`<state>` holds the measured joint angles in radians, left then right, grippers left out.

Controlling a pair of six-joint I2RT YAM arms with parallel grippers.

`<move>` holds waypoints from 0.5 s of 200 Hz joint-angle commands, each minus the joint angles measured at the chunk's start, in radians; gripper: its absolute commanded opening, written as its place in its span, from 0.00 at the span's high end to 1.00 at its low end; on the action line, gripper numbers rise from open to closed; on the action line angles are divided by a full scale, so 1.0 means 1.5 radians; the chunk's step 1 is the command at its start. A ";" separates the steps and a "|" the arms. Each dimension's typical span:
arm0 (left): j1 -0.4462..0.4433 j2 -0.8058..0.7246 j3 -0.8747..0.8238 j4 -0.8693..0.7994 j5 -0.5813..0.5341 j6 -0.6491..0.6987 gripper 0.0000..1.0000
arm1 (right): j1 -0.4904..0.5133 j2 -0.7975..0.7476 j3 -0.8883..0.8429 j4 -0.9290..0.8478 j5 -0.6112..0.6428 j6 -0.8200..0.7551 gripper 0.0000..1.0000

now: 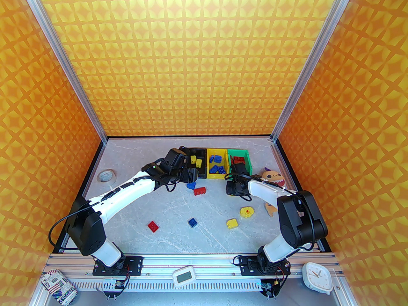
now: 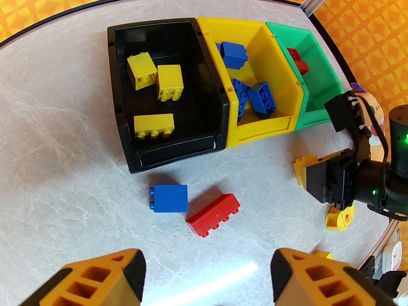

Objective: Sort the legos into containers by color

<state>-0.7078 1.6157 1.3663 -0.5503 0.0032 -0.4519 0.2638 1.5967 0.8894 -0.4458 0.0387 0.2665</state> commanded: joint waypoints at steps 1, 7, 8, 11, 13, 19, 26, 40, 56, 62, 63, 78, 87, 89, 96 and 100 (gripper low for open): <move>-0.002 -0.022 -0.012 -0.011 -0.004 0.003 0.31 | 0.016 -0.059 0.025 -0.015 -0.036 -0.009 0.72; -0.002 -0.021 -0.012 -0.010 -0.004 0.002 0.31 | 0.021 -0.070 0.031 -0.019 -0.040 -0.009 0.72; -0.002 -0.021 -0.012 -0.010 -0.004 0.002 0.31 | 0.022 -0.071 0.033 -0.020 -0.041 -0.008 0.72; -0.002 -0.021 -0.012 -0.010 -0.004 0.001 0.31 | 0.025 -0.076 0.036 -0.022 -0.041 -0.007 0.72; -0.002 -0.021 -0.013 -0.010 -0.003 0.001 0.31 | 0.027 -0.079 0.038 -0.024 -0.041 -0.008 0.72; -0.002 -0.022 -0.014 -0.011 -0.004 0.002 0.31 | 0.031 -0.088 0.047 -0.029 -0.043 -0.007 0.72; -0.002 -0.023 -0.015 -0.010 -0.005 0.000 0.32 | 0.037 -0.096 0.057 -0.033 -0.047 -0.008 0.72; -0.002 -0.026 -0.018 -0.010 -0.007 -0.004 0.31 | 0.049 -0.107 0.083 -0.042 -0.048 -0.007 0.72; -0.002 -0.031 -0.023 -0.004 -0.009 -0.008 0.31 | 0.061 -0.111 0.112 -0.040 -0.048 -0.005 0.72; -0.002 -0.032 -0.024 -0.002 -0.011 -0.009 0.32 | 0.064 -0.109 0.123 -0.035 -0.051 -0.004 0.72; -0.002 -0.033 -0.024 -0.001 -0.012 -0.010 0.32 | 0.065 -0.108 0.125 -0.033 -0.051 -0.004 0.72; -0.002 -0.036 -0.027 0.002 -0.014 -0.012 0.32 | 0.073 -0.091 0.161 -0.029 -0.055 -0.002 0.72; -0.002 -0.038 -0.028 0.001 -0.015 -0.013 0.32 | 0.080 -0.073 0.186 -0.029 -0.055 -0.002 0.72; -0.002 -0.038 -0.028 0.000 -0.015 -0.013 0.32 | 0.081 -0.069 0.190 -0.029 -0.055 -0.002 0.72; -0.002 -0.040 -0.028 -0.001 -0.016 -0.012 0.32 | 0.086 -0.053 0.210 -0.027 -0.053 -0.002 0.72; -0.002 -0.041 -0.030 -0.002 -0.017 -0.011 0.32 | 0.089 -0.044 0.221 -0.026 -0.053 -0.002 0.72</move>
<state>-0.7078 1.5883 1.3384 -0.5518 0.0021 -0.4599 0.3767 1.4677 1.1278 -0.4938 -0.0277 0.2642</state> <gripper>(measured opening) 0.681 0.341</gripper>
